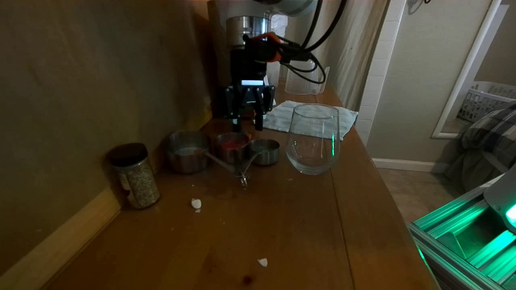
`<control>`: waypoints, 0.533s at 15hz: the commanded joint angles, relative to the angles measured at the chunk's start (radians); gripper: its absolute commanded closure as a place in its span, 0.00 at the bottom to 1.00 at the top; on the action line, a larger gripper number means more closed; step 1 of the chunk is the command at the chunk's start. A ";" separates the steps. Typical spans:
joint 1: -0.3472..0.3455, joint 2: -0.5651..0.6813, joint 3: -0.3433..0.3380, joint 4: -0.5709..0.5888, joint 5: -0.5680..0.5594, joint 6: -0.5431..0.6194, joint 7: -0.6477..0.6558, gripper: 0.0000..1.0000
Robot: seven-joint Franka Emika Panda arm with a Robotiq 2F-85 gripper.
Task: Pick up the piece of candy from the table, put it on the white cloth and then fold the white cloth
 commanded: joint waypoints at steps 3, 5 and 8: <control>0.020 0.028 -0.013 0.027 -0.002 0.010 0.020 0.59; 0.020 0.030 -0.014 0.031 -0.002 0.009 0.019 0.60; 0.018 0.030 -0.015 0.031 0.000 0.008 0.017 0.70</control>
